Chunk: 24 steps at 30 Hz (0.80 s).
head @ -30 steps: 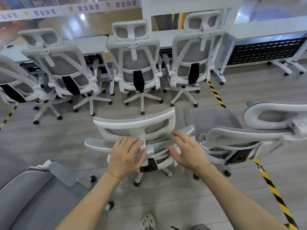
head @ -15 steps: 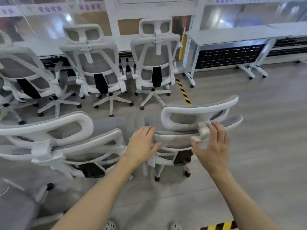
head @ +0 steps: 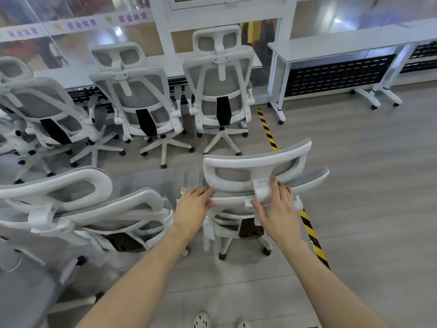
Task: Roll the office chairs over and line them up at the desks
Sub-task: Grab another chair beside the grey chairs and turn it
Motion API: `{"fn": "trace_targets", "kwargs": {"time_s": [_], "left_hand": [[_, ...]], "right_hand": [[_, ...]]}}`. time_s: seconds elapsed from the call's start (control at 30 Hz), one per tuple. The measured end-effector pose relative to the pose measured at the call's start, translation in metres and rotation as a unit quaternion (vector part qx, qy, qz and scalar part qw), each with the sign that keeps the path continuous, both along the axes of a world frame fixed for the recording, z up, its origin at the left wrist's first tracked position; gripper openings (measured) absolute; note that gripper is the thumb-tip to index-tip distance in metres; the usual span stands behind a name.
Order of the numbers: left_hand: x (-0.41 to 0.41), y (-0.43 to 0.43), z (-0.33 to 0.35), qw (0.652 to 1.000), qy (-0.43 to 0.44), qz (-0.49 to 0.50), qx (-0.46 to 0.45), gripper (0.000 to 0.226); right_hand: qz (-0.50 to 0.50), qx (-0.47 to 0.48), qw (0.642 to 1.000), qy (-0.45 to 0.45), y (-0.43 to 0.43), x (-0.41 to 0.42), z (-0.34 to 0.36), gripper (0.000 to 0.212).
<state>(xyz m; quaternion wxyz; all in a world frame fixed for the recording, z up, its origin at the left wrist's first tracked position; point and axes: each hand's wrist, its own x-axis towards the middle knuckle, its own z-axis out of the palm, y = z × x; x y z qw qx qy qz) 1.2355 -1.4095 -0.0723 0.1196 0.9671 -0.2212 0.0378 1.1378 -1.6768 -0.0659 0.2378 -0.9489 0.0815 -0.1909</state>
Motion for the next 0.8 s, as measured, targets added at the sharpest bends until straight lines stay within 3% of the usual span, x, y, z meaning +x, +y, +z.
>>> {"fn": "trace_targets", "kwargs": {"time_s": [0.43,0.67,0.8], "left_hand": [[-0.008,-0.020,-0.002,0.999,-0.045,0.005,-0.009,0.037],[-0.015,-0.024,0.012,1.000,0.012,0.010,0.018,0.046],[-0.018,-0.014,0.038,0.997,0.053,-0.031,0.040,0.051]], "right_hand": [[0.012,0.049,0.998,0.031,-0.026,0.003,0.004,0.088],[0.011,0.031,0.998,0.056,-0.024,-0.003,0.010,0.092],[-0.073,-0.037,0.996,0.029,-0.002,-0.024,0.019,0.086]]}}
